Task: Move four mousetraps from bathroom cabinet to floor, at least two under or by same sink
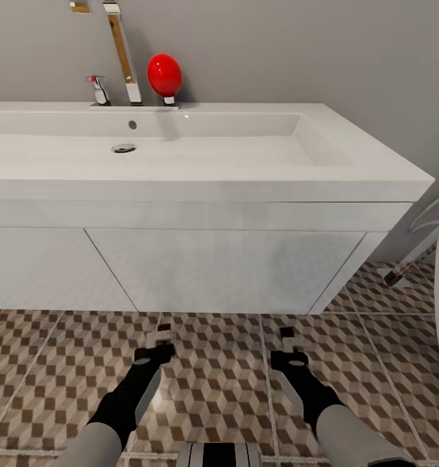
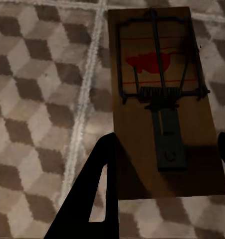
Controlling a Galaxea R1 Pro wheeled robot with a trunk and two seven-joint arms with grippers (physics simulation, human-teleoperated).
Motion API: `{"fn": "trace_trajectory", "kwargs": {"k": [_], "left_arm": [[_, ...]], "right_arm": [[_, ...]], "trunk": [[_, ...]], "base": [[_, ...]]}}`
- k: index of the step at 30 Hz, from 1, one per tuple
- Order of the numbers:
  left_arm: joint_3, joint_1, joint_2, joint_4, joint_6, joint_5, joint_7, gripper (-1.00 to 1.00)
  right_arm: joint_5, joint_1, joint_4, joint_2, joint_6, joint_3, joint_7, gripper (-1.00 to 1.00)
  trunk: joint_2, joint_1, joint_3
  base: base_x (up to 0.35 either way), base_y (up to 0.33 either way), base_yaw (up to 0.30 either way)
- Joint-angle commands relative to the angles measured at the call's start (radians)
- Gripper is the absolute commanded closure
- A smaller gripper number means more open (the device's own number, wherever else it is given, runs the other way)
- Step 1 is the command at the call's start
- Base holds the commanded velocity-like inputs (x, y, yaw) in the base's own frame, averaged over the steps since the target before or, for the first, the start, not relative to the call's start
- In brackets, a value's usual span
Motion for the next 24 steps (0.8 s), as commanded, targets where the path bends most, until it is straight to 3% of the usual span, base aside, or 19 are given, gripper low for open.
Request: {"fn": "trace_trajectory", "kwargs": {"k": [1, 9, 16, 24], "left_arm": [[-0.007, 0.000, -0.001, -0.003, -0.003, 0.009, 0.011, 1.00], [-0.012, -0.024, -0.005, 0.018, 0.090, 0.005, 0.003, 1.00], [-0.012, -0.056, -0.002, 0.106, 0.081, 0.002, 0.002, 1.00], [-0.008, -0.069, -0.002, 0.111, 0.076, 0.008, 0.005, 1.00]], "right_arm": [[-0.009, 0.000, 0.001, -0.001, -0.006, 0.005, -0.008, 1.00], [-0.005, -0.001, 0.065, -0.011, -0.025, 0.001, -0.012, 1.00], [-0.004, -0.001, 0.082, -0.012, -0.028, 0.003, -0.012, 1.00], [-0.002, -0.001, 0.085, -0.010, -0.029, 0.008, -0.012, 1.00]], "trunk": [[0.000, 0.000, -0.001], [0.000, 0.000, -0.001], [0.000, 0.000, -0.001], [0.000, 0.000, -0.001]], "base": [[0.000, 0.000, 0.000], [0.000, 0.000, 0.000], [0.000, 0.000, 0.000], [0.000, 0.000, 0.000]]}}
